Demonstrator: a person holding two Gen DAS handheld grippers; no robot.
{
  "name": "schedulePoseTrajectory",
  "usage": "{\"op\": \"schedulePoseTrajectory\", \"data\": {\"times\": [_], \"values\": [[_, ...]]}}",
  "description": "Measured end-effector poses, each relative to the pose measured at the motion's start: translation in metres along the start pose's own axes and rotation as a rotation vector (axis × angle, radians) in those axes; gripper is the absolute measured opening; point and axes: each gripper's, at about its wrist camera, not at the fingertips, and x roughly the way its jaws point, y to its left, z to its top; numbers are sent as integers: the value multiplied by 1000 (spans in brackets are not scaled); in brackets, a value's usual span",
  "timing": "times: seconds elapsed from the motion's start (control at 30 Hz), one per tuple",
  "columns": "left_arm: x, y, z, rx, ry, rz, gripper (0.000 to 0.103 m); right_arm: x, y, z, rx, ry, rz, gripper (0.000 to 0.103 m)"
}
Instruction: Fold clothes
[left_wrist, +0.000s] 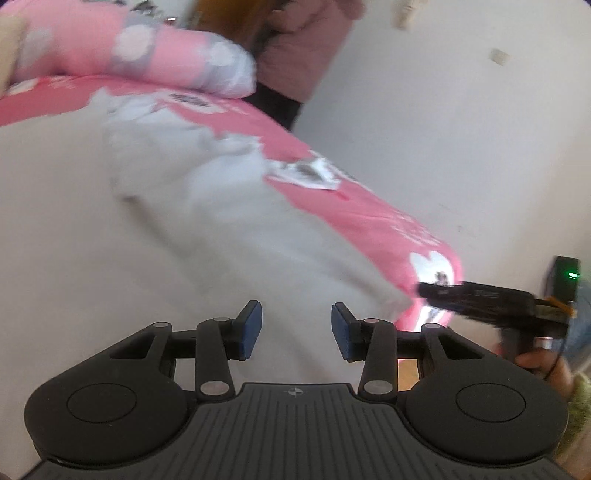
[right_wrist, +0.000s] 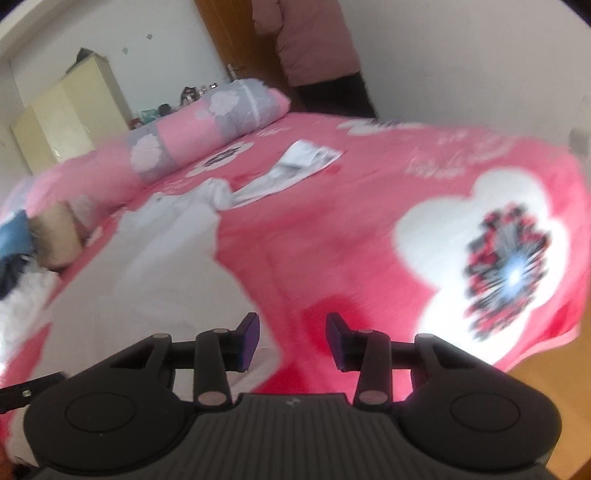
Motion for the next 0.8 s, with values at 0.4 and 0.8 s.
{"op": "schedulePoseTrajectory", "data": {"times": [0.4,0.8], "values": [[5,2,-23,-12,113,69,42,32,7,-3,-48,38,81,2],[0,4,-25,-16,125,98,42,17,-23,-9,59,-59,-34,5]]}}
